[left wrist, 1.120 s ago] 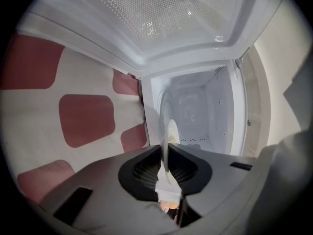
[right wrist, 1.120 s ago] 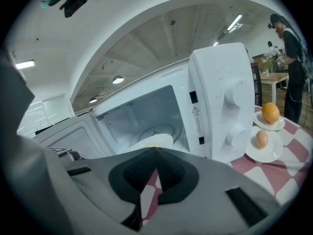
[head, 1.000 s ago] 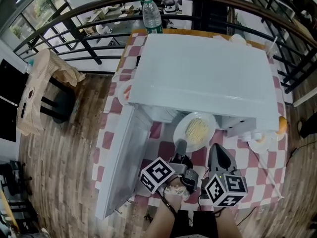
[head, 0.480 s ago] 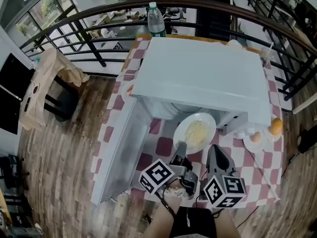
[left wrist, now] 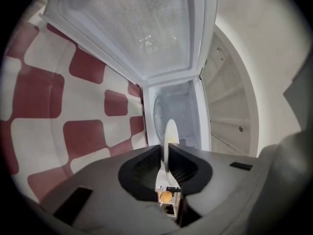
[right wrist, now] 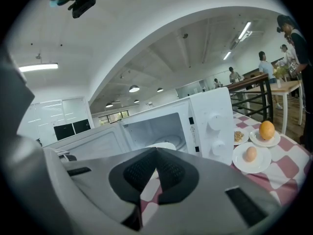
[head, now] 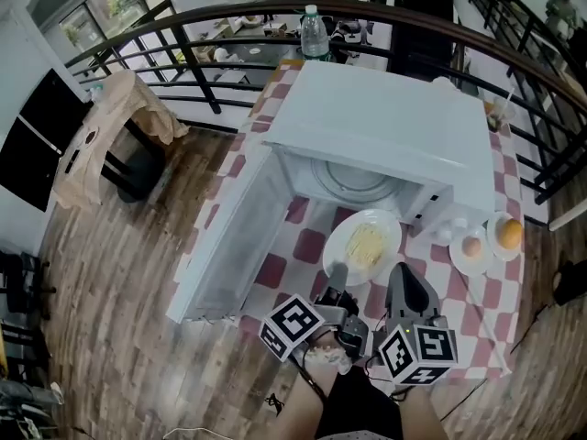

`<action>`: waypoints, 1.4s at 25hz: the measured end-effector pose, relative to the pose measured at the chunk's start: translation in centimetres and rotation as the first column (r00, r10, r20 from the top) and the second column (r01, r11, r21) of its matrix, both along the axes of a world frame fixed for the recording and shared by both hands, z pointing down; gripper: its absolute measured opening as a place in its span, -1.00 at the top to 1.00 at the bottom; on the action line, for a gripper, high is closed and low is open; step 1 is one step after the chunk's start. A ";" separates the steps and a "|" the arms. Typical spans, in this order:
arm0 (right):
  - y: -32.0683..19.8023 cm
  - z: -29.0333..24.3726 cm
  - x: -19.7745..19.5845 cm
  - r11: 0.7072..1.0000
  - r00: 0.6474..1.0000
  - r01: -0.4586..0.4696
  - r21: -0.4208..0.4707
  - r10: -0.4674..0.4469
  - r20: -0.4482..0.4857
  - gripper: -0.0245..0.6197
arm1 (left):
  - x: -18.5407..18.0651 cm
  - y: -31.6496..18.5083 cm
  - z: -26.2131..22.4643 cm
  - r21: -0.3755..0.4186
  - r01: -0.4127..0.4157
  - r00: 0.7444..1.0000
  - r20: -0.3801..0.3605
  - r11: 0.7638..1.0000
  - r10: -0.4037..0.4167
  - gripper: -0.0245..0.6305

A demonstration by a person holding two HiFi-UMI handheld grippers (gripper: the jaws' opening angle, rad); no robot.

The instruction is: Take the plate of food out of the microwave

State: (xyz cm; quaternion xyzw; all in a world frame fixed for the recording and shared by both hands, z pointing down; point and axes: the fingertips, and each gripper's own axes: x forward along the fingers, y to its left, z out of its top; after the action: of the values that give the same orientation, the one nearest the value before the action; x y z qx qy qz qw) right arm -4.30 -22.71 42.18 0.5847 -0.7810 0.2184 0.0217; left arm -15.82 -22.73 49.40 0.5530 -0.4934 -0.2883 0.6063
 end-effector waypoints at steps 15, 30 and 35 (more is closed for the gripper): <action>5.5 -3.0 1.2 0.991 0.999 0.040 0.130 -0.039 -0.014 0.94 | 1.3 6.1 -1.7 0.038 0.059 0.998 -0.009 0.998 -0.059 0.75; 8.0 -4.7 2.4 0.971 0.997 0.068 0.228 -0.056 -0.059 0.94 | 1.8 8.9 -2.5 0.056 0.108 0.994 -0.013 0.993 -0.107 0.75; 8.4 -5.0 2.7 0.968 0.997 0.070 0.241 -0.058 -0.058 0.94 | 2.2 9.3 -2.6 0.057 0.111 0.994 -0.012 0.992 -0.110 0.75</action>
State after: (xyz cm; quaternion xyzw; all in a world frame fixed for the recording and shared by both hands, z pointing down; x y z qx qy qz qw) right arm -1.56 -14.28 37.13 0.5626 -0.8196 0.1057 -0.0233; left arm -13.67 -13.38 46.75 0.5408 -0.5121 -0.3378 0.5754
